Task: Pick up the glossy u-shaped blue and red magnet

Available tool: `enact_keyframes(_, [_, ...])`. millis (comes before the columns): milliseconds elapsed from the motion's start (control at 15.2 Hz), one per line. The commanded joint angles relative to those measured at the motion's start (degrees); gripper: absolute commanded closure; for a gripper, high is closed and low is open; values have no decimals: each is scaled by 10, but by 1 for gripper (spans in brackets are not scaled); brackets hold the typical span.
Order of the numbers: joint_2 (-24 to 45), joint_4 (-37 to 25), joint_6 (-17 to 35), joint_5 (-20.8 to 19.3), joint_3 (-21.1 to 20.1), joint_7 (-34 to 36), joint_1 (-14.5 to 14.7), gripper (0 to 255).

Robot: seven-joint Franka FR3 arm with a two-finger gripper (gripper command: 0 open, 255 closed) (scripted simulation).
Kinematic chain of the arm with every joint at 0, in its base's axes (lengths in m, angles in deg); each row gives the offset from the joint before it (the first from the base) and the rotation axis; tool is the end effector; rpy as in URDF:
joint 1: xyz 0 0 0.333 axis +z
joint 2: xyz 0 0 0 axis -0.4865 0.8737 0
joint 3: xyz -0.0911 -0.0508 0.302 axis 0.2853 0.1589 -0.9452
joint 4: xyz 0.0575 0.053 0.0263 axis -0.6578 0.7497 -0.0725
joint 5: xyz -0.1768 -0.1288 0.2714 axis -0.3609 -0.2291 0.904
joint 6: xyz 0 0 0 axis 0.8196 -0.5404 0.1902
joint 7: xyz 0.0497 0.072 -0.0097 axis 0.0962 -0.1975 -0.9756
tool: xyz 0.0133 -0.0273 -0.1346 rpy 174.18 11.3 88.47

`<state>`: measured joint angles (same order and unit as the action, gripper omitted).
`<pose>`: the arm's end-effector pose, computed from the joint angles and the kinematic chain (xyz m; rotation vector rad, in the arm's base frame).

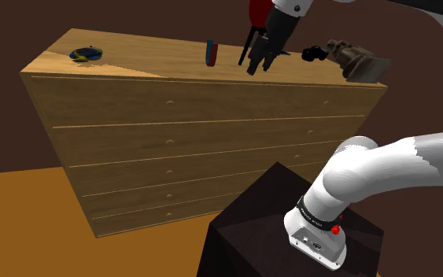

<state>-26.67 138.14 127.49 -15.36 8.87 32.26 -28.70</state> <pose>0.2749 0.0315 0.6035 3.0999 0.1147 0.3267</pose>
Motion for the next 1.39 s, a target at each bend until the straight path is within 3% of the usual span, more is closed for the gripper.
enact_keyframes(0, [0, 0, 0, 0, 0, 0, 0, 0])
enact_keyframes(792, [319, -298, -46, -19, 33, -30, -27, 0])
enact_keyframes(1056, [432, -432, -89, -20, 42, -39, -35, 0])
enact_keyframes(1320, [562, -604, -153, -19, 50, -48, -43, 0])
